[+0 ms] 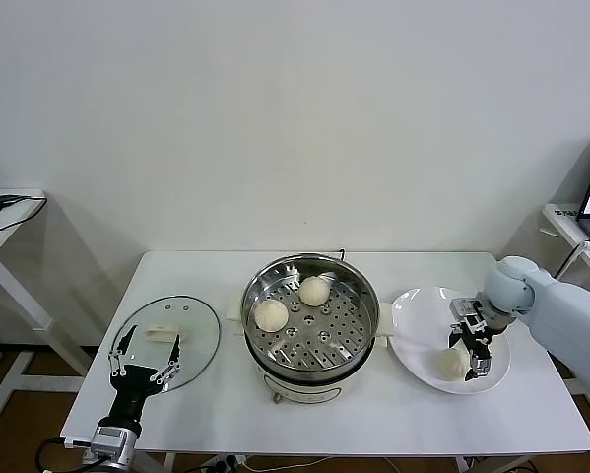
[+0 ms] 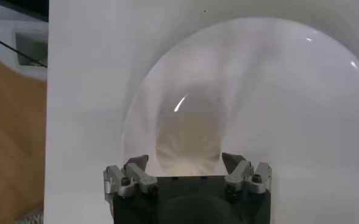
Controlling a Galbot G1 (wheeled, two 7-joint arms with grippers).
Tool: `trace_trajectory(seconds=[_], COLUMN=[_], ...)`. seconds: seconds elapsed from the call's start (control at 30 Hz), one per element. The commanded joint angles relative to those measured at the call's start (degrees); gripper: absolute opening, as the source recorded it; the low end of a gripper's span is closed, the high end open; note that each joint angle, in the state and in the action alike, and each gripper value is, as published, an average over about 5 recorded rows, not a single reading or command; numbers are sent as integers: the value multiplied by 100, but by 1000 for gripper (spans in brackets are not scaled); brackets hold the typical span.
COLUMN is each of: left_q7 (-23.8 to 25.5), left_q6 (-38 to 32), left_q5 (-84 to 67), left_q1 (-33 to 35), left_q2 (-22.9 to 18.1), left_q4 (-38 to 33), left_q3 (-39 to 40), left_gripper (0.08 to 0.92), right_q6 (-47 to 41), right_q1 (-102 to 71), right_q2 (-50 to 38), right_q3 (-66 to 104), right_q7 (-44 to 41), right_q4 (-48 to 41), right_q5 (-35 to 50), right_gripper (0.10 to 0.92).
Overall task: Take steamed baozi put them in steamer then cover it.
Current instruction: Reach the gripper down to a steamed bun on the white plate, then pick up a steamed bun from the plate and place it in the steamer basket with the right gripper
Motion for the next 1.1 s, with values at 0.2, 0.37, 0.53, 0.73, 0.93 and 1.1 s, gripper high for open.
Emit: trace_trajectory(seconds=[0.2,0.37,0.53,0.73,0.93,1.1], left_q7=[6,9,11,11,7,0], left_q6=[-11,-12,-16,-14,-5,1], left_q5=[5,2,3,3,6,18], left_q1=[1,-5,-9,-10,16,23], left_q2=[-1,3,1,-2,10,21], left_q4=[0,2,12,-3,-59,-78], left_q3=[6,3,5,5,4,27], left_gripper=[823,823,823,823,823,823], right_q6=[8,13,20,29,-37,14], right_q1=[-132,-140,-151,-66,991,2620], right_q2=[66,95,103,37,-329,-521], right_q3=[102,116,137,189,-492,-1434], right_q7=[56,83,91,74,-38,-227], right_q4=[-53,-77,-83,-17,308,641], right_q5=[-76,-93,-92,32,701,1303], right_gripper=[773,700,688,680,679,679])
